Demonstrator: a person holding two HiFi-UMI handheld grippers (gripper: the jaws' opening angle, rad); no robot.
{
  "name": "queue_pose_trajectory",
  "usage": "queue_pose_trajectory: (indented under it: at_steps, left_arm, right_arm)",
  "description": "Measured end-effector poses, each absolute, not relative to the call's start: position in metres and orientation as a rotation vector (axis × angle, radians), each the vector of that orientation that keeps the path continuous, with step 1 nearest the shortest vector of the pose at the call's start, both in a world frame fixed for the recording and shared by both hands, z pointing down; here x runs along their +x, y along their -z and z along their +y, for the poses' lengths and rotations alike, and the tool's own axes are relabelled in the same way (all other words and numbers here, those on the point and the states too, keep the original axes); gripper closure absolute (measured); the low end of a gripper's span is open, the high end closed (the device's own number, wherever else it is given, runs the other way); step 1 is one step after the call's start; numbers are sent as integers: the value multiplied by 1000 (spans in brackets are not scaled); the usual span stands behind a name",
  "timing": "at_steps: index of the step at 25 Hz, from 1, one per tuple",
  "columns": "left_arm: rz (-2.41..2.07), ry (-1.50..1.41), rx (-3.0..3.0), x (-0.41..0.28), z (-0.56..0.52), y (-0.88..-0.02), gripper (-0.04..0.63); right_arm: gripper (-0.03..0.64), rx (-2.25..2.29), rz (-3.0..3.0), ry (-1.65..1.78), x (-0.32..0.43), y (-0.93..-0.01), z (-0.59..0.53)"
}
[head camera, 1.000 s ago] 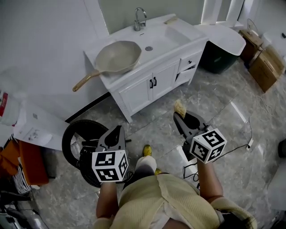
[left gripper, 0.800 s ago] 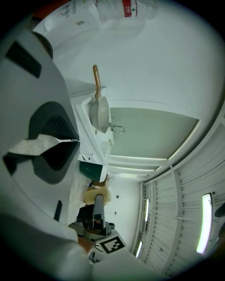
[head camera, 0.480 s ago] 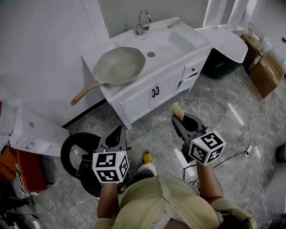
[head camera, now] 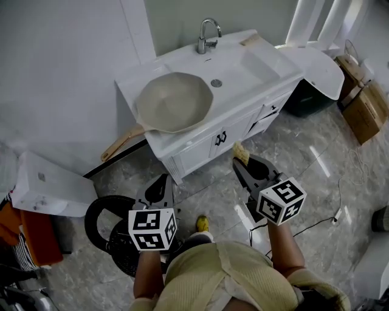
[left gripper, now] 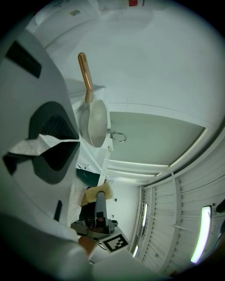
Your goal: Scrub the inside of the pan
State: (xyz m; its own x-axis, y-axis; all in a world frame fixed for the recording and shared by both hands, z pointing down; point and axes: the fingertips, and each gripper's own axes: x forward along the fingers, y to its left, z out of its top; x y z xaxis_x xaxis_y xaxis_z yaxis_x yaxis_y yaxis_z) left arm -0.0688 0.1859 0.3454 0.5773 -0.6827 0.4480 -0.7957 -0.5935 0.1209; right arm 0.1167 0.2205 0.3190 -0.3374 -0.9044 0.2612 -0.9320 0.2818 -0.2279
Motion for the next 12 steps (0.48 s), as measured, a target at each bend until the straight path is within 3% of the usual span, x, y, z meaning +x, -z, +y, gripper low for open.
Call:
queue_pose_trajectory:
  at_steps: [12]
  left_arm:
    - [-1272, -501, 2469, -88, 124, -354, 528]
  right_arm:
    - [539, 1737, -2451, -464, 112, -313, 140]
